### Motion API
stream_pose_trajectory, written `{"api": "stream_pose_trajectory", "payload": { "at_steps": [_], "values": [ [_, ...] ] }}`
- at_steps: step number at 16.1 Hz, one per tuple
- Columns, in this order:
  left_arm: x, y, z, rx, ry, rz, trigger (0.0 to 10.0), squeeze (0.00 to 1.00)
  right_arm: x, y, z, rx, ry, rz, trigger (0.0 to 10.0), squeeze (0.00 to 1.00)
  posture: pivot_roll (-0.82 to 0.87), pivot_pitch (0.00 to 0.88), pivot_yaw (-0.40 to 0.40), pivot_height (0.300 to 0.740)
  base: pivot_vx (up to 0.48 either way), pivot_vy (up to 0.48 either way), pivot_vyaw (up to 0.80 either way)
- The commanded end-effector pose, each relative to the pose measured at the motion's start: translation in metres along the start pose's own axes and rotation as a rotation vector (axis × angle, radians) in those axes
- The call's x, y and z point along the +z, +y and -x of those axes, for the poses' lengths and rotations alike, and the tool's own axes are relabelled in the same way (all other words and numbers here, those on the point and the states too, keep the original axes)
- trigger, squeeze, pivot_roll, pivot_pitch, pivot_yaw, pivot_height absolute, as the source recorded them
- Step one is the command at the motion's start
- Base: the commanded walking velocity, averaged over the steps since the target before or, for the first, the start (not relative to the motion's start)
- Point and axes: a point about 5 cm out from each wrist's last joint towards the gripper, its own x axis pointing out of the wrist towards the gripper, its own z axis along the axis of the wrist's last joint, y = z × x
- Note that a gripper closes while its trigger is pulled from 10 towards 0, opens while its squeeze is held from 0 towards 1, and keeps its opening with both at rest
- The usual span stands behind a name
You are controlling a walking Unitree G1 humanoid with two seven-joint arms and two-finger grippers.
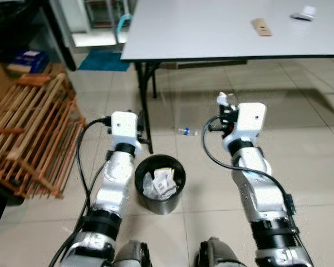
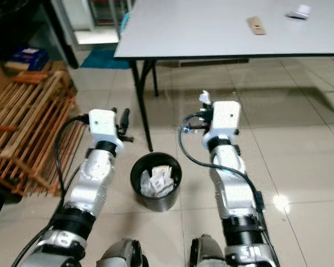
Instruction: Picking trash to rubbish bin
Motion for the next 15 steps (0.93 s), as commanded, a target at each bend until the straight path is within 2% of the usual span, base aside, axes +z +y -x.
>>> {"api": "stream_pose_trajectory", "payload": {
  "at_steps": [1,8,15],
  "values": [
    [-0.0007,0.0073,0.0012,0.005,0.009,-0.02,10.0,0.0,-0.0006,0.0048,0.0,0.006,-0.003,-0.011,10.0,0.0,0.0,0.088,0.064,0.683,0.304,0.0,0.0],
    [-0.0006,0.0057,0.0017,-0.007,0.016,-0.025,10.0,0.0,-0.0021,0.0072,0.0,0.014,0.001,-0.014,10.0,0.0,0.0,0.079,0.067,0.683,0.306,0.0,0.0],
    [-0.0013,-0.0002,0.0036,-0.039,0.011,-0.008,10.0,0.0,-0.0039,0.0065,-0.0005,0.004,0.01,-0.014,10.0,0.0,0.0,0.084,0.067,0.683,0.0,0.0,0.0]
  ]
}}
